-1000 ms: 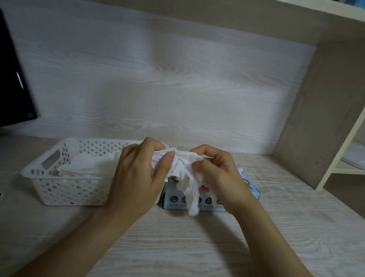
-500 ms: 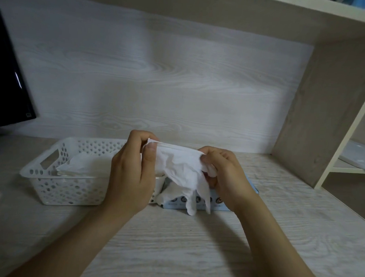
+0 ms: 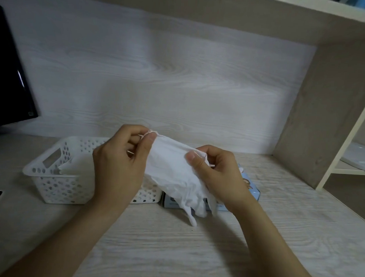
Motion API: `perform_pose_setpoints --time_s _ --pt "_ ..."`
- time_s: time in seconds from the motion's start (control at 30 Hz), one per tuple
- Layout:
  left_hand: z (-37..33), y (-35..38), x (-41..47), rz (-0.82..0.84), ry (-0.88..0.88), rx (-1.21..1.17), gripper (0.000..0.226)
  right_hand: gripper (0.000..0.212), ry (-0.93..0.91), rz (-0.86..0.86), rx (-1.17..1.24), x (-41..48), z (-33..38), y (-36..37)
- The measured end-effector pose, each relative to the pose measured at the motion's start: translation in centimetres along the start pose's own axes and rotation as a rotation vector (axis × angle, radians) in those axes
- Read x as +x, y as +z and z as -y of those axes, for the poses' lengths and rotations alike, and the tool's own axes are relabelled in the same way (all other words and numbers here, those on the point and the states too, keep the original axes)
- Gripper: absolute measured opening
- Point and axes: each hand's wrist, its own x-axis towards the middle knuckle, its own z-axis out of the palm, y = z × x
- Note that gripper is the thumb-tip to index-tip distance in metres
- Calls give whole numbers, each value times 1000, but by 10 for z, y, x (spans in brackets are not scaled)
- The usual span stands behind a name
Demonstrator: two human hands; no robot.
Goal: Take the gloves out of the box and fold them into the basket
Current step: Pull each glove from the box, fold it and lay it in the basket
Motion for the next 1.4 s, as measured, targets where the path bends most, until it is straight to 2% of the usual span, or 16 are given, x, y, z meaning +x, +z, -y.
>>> perform_pose_setpoints --time_s 0.2,0.27,0.37,0.47,0.63,0.77,0.83,0.87,0.93,1.07,1.13,1.3,1.4 --pt "12 0 10 81 -64 38 9 15 -197 -186 -396 3 -19 11" --pt "17 0 13 91 -108 50 11 13 -209 -224 -384 2 -18 17" --pt "23 -7 19 77 -170 46 13 21 -170 -295 -362 8 -17 28" --pt "26 -14 27 54 -211 13 14 26 -176 -357 -446 23 -14 36" --pt "36 -27 37 81 -347 81 10 36 -134 -265 -558 46 2 56" --pt "45 -45 52 127 -458 140 31 47 -87 -151 -534 65 9 76" --pt "53 -49 58 163 -530 146 21 46 -68 -80 -540 74 11 80" --pt "57 -51 60 180 -548 170 23 44 -53 -43 -552 79 13 83" --pt "65 -52 63 198 -541 219 30 40 -23 1 -561 87 16 89" --pt "65 -56 68 259 -517 361 13 33 22 23 -653 102 22 102" --pt "70 -57 69 290 -519 405 17 30 16 25 -749 107 27 109" --pt "82 -56 71 317 -548 533 31 53 -114 45 -905 111 30 121" --pt "85 -52 69 458 -515 820 28 54 -137 219 -1016 109 20 124"
